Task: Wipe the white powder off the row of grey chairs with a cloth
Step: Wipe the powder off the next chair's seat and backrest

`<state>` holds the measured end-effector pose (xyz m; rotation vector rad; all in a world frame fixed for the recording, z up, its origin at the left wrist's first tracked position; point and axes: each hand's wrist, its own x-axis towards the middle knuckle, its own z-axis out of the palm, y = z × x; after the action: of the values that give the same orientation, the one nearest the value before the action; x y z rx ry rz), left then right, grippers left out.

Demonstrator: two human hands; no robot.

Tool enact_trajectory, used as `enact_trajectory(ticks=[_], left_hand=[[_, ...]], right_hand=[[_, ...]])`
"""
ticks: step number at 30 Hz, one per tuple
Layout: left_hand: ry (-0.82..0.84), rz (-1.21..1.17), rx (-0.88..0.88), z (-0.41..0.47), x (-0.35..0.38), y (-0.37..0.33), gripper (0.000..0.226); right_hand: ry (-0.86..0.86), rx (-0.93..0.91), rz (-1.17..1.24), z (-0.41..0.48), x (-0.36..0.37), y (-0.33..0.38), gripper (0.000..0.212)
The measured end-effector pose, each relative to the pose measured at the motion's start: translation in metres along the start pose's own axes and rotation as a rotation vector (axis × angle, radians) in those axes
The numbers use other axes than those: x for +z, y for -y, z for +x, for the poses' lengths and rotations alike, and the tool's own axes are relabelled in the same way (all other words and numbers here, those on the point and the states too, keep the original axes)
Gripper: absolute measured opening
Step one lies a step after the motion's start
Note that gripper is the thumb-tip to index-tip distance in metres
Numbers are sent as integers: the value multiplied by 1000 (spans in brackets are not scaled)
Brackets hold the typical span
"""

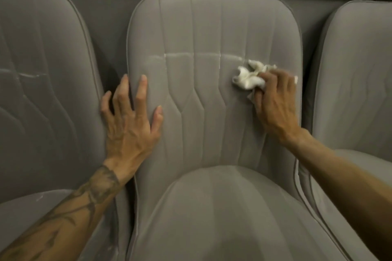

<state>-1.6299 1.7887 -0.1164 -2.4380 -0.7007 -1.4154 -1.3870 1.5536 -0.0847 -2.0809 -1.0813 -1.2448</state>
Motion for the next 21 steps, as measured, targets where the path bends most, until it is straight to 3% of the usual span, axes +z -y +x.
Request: enact_trajectory(ticks=[5,10,14,17,21], left_hand=[[-3,-20,1,-2,0,0,69],[-37,-55,-3,-5,6,-1,71],[-47,-96,-10,-6,7,-1,70],[-45,-121,-13,-6,6,0,72],[-38,-137,-28,-6,5,-1,72]], right_hand=[[-14,-109,-32,34,2,-12,25],[-200,8,-8,79,3,-9,23],[-48,-170,-45,34,10,-14,24],[15,-280,-105,59,-1,-24,24],[-107,-119,-68,107,-5,-19,21]])
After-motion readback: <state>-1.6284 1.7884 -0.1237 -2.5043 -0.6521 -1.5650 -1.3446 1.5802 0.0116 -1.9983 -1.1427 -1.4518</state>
